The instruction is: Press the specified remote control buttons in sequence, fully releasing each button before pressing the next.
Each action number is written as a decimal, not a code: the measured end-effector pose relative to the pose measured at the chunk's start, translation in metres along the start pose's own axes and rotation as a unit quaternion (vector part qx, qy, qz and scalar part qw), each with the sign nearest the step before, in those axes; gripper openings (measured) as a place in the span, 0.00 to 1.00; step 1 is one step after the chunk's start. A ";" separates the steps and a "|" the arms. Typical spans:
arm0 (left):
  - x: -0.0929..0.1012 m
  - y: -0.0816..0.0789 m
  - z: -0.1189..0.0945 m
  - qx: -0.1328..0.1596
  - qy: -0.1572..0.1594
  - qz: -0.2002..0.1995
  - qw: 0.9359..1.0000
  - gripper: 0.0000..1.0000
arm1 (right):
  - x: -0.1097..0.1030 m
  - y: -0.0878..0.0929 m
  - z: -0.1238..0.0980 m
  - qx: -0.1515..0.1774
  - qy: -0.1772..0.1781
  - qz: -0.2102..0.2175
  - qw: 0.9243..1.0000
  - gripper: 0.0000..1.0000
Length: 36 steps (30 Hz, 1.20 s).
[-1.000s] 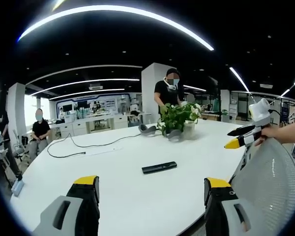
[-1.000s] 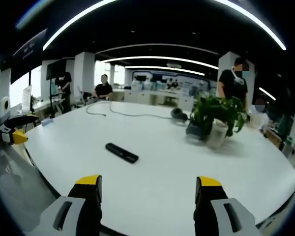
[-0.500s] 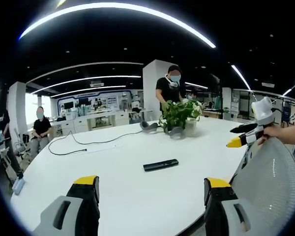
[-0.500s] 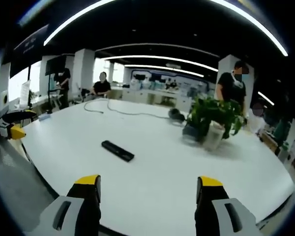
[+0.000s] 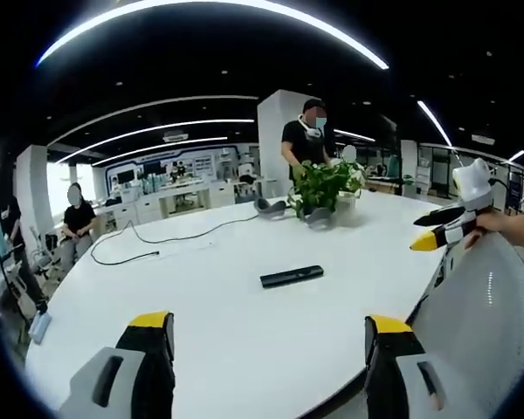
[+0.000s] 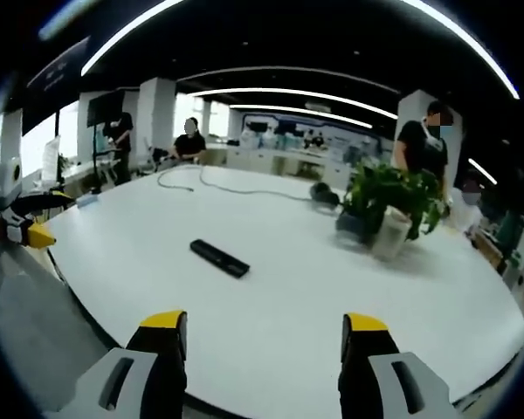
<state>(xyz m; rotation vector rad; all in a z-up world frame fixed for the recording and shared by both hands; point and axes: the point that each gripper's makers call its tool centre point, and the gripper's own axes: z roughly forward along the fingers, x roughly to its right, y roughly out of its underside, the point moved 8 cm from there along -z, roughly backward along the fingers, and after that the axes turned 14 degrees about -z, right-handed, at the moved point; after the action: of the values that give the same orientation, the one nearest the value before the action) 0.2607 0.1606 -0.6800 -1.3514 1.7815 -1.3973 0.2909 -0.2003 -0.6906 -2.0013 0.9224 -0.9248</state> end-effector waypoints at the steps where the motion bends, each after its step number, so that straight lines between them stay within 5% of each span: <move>1: 0.000 0.000 0.000 -0.003 -0.002 -0.002 1.000 0.96 | -0.001 -0.001 0.000 0.006 -0.007 0.000 1.000 0.69; 12: 0.004 0.012 0.005 -0.085 -0.004 0.013 0.996 1.00 | -0.006 -0.003 0.003 0.025 -0.038 0.001 0.999 0.68; 18: 0.006 0.020 0.017 -0.183 0.028 0.045 0.982 1.00 | -0.001 0.005 0.004 -0.001 -0.025 0.021 0.999 0.71; 21: 0.009 0.014 0.031 -0.204 0.039 0.064 0.976 0.99 | 0.001 0.005 0.002 0.006 -0.022 0.036 0.999 0.71; 22: 0.008 0.012 0.034 -0.239 0.034 0.060 0.969 0.98 | 0.002 0.003 0.002 0.010 -0.018 0.031 0.999 0.70; 30: 0.015 0.003 0.073 -0.257 0.108 0.096 0.956 0.87 | 0.004 0.004 0.000 0.001 -0.002 0.016 1.000 0.70; 36: 0.019 0.004 0.103 -0.273 0.151 0.062 0.948 0.88 | 0.007 0.006 -0.002 -0.002 0.013 0.030 0.999 0.72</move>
<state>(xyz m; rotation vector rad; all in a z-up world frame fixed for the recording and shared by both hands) 0.3377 0.0996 -0.7165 -1.2919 2.5484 -1.1309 0.2913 -0.2100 -0.6929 -1.9599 0.9934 -0.9176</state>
